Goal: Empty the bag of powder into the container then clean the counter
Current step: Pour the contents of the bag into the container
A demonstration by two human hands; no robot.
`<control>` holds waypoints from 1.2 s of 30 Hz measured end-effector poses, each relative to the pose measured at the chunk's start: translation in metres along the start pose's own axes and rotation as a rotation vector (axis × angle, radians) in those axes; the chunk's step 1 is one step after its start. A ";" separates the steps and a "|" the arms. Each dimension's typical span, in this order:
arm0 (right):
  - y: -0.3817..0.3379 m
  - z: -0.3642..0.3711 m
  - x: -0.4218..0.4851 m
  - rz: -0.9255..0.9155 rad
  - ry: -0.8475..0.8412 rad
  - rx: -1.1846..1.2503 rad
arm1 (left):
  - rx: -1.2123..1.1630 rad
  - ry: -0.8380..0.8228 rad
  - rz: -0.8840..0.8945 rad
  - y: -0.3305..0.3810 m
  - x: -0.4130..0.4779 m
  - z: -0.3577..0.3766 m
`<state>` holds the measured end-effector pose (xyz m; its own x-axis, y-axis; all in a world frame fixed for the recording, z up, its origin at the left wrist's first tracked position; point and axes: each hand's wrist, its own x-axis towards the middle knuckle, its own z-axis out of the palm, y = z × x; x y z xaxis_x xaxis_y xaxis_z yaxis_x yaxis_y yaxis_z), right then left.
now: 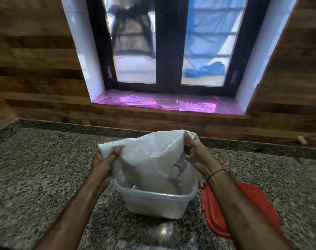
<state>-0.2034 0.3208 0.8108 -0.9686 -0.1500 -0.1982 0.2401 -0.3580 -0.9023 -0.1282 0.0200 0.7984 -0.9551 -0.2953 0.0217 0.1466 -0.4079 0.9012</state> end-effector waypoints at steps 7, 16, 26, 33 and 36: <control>-0.012 -0.015 0.000 -0.053 0.098 -0.168 | 0.073 -0.004 -0.007 0.001 0.000 -0.003; -0.041 -0.024 -0.004 -0.304 0.045 -0.521 | 0.141 0.078 0.034 0.011 -0.002 0.004; -0.042 -0.025 -0.004 -0.386 0.120 -0.679 | 0.173 0.197 0.083 0.021 -0.003 0.024; -0.046 -0.022 -0.006 -0.449 0.138 -0.829 | 0.665 0.130 0.182 0.046 -0.001 0.018; -0.048 -0.013 -0.005 -0.447 0.142 -0.833 | 1.148 -0.008 0.336 0.052 -0.007 0.038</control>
<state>-0.2111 0.3507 0.8506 -0.9715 -0.0258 0.2358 -0.2243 0.4239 -0.8775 -0.1236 0.0339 0.8612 -0.9149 -0.2328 0.3297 0.0779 0.6996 0.7103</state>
